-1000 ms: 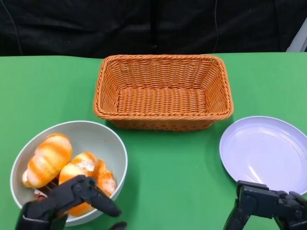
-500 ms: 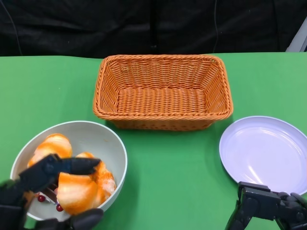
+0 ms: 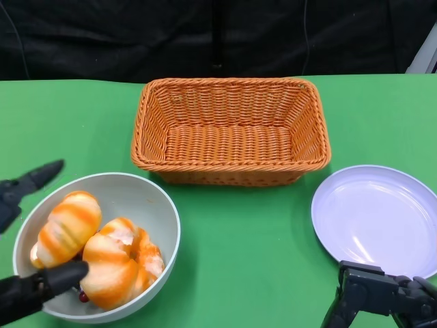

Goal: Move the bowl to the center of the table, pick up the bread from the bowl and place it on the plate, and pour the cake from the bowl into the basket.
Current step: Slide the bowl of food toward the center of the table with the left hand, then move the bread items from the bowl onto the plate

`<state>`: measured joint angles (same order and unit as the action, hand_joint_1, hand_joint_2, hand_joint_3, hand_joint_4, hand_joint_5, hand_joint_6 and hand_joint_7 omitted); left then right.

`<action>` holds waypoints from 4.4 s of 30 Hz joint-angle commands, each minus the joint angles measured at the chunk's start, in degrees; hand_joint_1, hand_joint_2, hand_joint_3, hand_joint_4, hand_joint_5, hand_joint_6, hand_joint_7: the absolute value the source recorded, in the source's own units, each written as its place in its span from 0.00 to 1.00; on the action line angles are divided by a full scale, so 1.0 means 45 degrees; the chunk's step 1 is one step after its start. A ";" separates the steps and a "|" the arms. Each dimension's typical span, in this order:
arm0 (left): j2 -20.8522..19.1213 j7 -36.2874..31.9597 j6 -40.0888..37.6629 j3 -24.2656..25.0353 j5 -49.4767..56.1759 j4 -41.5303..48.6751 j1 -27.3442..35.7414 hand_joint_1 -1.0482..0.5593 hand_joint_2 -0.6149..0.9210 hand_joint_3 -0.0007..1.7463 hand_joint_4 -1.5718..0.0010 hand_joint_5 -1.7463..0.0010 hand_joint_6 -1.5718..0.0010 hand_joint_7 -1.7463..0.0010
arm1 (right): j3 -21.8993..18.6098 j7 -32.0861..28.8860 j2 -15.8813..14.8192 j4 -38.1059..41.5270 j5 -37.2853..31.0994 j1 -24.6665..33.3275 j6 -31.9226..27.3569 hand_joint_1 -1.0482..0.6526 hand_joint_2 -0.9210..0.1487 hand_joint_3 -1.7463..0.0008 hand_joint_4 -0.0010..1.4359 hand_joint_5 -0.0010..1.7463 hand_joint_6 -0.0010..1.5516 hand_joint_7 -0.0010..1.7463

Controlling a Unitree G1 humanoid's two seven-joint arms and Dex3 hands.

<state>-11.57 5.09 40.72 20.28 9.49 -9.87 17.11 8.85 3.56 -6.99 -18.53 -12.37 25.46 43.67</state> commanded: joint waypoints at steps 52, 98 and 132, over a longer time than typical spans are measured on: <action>-0.1217 0.3516 -1.7139 -0.1255 -0.7164 0.0225 -0.2674 0.26 1.00 0.28 0.99 0.99 1.00 0.99 | 0.0059 -0.0058 -0.0125 0.0246 -0.0526 0.0324 0.0513 0.65 0.86 0.00 0.65 0.94 0.58 0.75; 0.1162 0.1431 -2.1035 -0.3156 -0.9052 -0.1439 -0.3714 0.23 1.00 0.36 1.00 1.00 1.00 1.00 | -0.0085 0.0650 -0.1087 -0.1666 -0.1472 -0.0534 -0.1447 0.50 0.49 0.38 0.18 0.76 0.16 0.63; 0.1485 0.1262 -2.1111 -0.4066 -0.8796 -0.2025 -0.3440 0.25 1.00 0.34 0.98 0.99 0.98 0.99 | 0.2698 -0.0119 -0.0277 0.1685 -0.7066 -0.6069 -0.7555 0.34 0.06 0.99 0.00 0.48 0.00 0.40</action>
<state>-4.56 11.33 -53.86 2.18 -30.57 -18.27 1.79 20.70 3.97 -7.49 -12.20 -43.97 -0.98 9.47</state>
